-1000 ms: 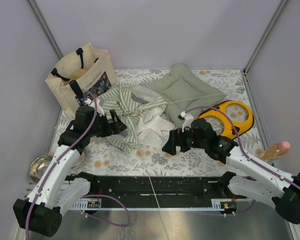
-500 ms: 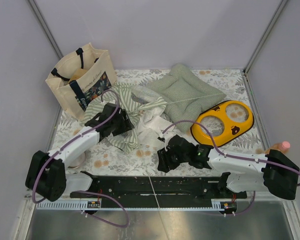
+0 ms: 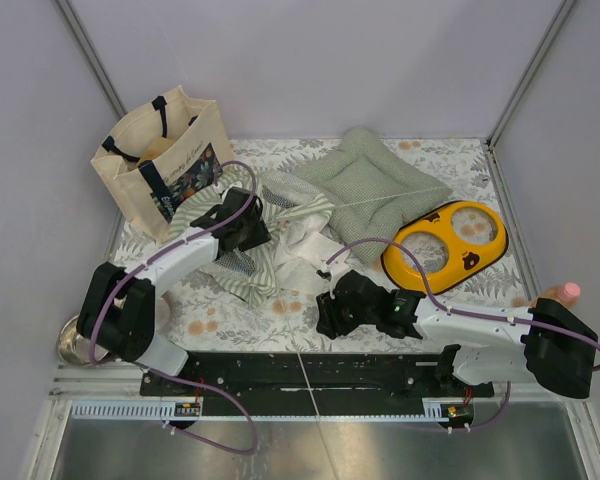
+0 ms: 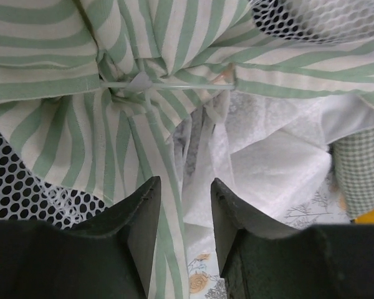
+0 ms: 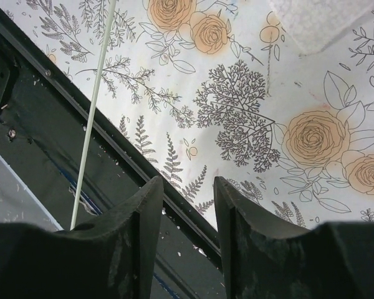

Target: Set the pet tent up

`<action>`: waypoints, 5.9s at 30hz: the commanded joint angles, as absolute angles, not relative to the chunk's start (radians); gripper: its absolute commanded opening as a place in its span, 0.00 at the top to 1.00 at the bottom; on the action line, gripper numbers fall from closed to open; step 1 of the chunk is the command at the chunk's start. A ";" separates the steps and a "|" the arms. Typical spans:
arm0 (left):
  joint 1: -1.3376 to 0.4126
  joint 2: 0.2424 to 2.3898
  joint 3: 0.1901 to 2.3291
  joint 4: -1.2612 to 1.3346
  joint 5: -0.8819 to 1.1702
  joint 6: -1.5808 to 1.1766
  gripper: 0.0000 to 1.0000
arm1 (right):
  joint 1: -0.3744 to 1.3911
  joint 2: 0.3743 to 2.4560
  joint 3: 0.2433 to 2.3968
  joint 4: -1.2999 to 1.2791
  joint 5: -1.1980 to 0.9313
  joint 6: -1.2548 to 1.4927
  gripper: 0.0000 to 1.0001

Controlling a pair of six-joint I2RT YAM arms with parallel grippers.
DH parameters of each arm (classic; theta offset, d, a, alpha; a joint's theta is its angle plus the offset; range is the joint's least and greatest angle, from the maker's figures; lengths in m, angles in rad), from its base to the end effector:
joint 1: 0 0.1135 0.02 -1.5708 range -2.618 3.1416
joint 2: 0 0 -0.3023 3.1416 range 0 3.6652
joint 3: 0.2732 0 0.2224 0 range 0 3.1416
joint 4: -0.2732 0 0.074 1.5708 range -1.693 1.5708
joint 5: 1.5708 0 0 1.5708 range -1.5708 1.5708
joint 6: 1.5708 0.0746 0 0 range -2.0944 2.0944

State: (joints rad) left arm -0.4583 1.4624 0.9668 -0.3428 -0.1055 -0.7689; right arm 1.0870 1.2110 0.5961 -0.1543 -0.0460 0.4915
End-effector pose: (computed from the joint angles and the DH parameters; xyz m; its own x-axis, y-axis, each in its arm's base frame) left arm 0.2755 -0.1271 0.2548 -0.7413 -0.4053 -0.5350 -0.1929 0.8921 -0.4087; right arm 0.1039 0.2050 0.2186 -0.7098 -0.3373 -0.6183 -0.6405 0.6745 0.3673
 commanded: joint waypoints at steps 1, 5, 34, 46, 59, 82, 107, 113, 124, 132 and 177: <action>-0.469 1.537 1.014 -0.343 -0.149 -0.767 0.59 | 1.095 1.196 0.600 -0.140 -0.005 0.497 0.54; -0.471 1.604 1.046 -0.397 -0.190 -0.759 0.62 | 1.095 1.198 0.603 -0.152 0.025 0.502 0.54; -0.494 1.763 1.212 -0.574 -0.252 -0.635 1.00 | 1.095 1.109 0.620 -0.287 0.130 0.546 0.52; -0.529 1.675 1.330 -0.499 -0.137 -0.586 1.00 | 1.097 0.953 0.635 -0.432 0.213 0.566 0.49; -0.537 1.793 1.491 -0.443 -0.083 -0.594 1.00 | 1.097 0.765 0.715 -0.554 0.282 0.577 0.09; -0.538 1.901 1.635 -0.380 -0.089 -0.810 1.00 | 1.095 1.230 0.819 -0.199 -0.307 0.551 0.39; -0.528 1.602 1.532 -0.543 -0.084 -0.612 0.01 | 1.097 1.198 0.864 -0.141 -0.006 0.614 1.00; -0.528 1.439 1.439 -0.612 -0.083 -0.623 0.01 | 1.095 1.170 0.865 -0.029 0.100 0.692 1.00; -0.532 1.134 0.980 -0.405 0.251 -0.666 0.07 | 1.097 1.200 0.787 0.225 0.150 0.813 1.00; -0.537 1.101 0.900 -0.282 0.354 -0.696 0.18 | 1.097 1.239 0.792 0.282 0.118 0.769 1.00; -0.546 1.436 1.213 -0.032 0.178 -0.924 1.00 | 1.095 1.005 0.707 -0.250 -0.321 0.632 1.00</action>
State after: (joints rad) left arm -0.5583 1.4242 1.1534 -0.1646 0.2722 -0.9665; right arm 1.0946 1.0260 0.7010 -0.2214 -0.3737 0.6483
